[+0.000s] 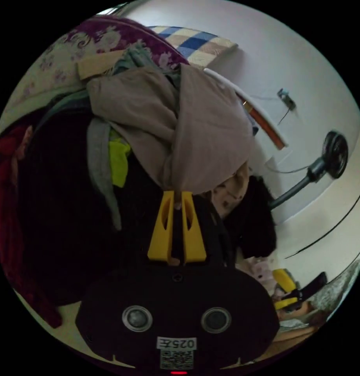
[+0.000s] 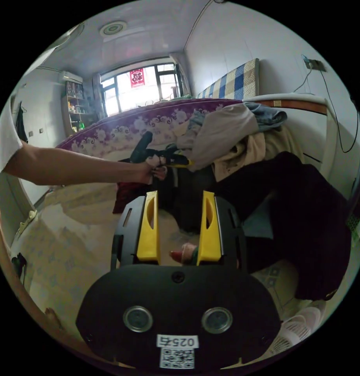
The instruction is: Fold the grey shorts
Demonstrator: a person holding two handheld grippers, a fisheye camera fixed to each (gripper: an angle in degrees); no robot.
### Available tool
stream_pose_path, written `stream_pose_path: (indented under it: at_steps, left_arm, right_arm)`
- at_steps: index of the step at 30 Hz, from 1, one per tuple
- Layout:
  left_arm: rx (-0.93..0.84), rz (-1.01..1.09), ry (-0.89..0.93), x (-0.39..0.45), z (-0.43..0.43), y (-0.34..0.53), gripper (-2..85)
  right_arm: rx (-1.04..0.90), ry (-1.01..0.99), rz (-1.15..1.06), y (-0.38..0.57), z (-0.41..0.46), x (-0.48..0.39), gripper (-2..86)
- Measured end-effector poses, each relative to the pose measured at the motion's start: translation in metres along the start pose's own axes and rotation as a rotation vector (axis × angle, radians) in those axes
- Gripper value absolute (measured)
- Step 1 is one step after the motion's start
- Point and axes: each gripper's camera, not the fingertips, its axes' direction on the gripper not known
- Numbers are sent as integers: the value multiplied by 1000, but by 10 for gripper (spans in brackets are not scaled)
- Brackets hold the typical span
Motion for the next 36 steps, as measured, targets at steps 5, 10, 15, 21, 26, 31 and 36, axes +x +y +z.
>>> stream_pose_path:
  at_steps: [5,10,15,21,26,31,36]
  left_arm:
    - [-119,319,58,21,-41,25,-8]
    - [-258,582,-102,38,-139,95,-9]
    - [-519,351,-41,13,-204,261,-9]
    - [-416,-230,-242,-12,-277,510,-9]
    - [110,-570,-412,28,-370,627,45]
    - [398,-556,-419,-16,-413,594,83]
    - [67,-461,-287,-103,-336,492,94]
  right_arm:
    - [3,-58,-68,-20,12,-9,145]
    - [7,-74,-163,-29,13,-22,155]
    - [-128,-161,-163,-28,42,-21,155]
    - [-487,-420,-289,-5,136,-73,161]
    - [-576,-569,-327,-22,204,-129,193]
    - [-561,-452,-150,-60,265,-148,183]
    - [-698,-229,-14,-83,342,-167,168]
